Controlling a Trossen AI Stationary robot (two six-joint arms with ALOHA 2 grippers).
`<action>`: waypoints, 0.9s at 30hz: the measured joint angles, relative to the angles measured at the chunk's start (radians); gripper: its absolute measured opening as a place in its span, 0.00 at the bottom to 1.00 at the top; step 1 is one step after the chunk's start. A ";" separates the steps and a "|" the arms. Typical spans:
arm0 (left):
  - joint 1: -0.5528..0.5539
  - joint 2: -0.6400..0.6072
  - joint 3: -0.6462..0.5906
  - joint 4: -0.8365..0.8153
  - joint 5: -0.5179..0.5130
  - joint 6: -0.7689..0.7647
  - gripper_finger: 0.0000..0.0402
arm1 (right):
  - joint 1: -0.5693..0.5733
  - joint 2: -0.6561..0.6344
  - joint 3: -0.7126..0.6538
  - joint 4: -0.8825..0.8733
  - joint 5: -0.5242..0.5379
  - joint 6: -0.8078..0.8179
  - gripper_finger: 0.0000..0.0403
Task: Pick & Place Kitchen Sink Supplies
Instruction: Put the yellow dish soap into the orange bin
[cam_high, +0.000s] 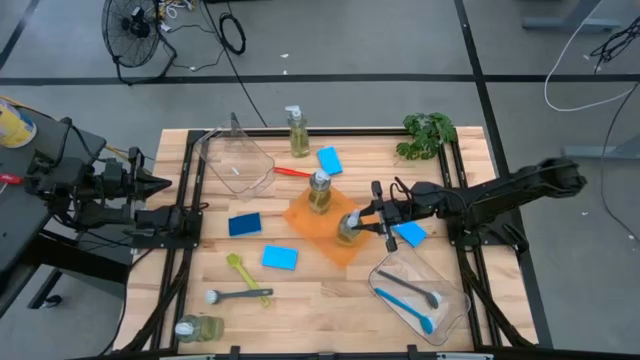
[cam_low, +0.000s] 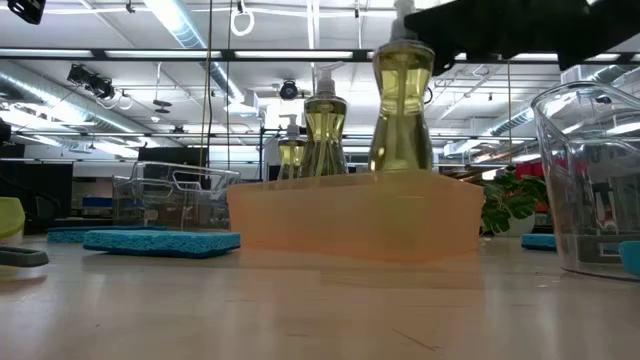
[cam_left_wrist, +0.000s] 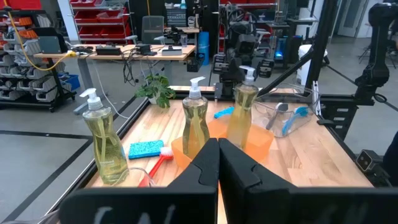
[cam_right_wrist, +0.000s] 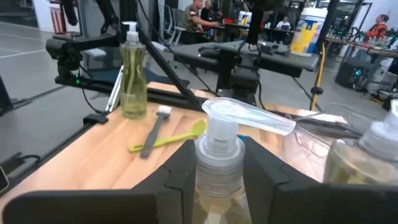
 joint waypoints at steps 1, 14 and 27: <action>0.000 0.000 0.000 0.000 0.000 0.000 0.01 | -0.005 -0.010 -0.012 0.002 0.005 0.001 0.24; 0.000 0.000 0.000 0.000 0.000 0.000 0.01 | -0.064 -0.086 -0.089 0.015 0.039 0.035 0.24; 0.000 0.000 0.000 0.000 0.000 0.000 0.01 | -0.064 -0.085 -0.094 0.003 0.047 0.051 0.40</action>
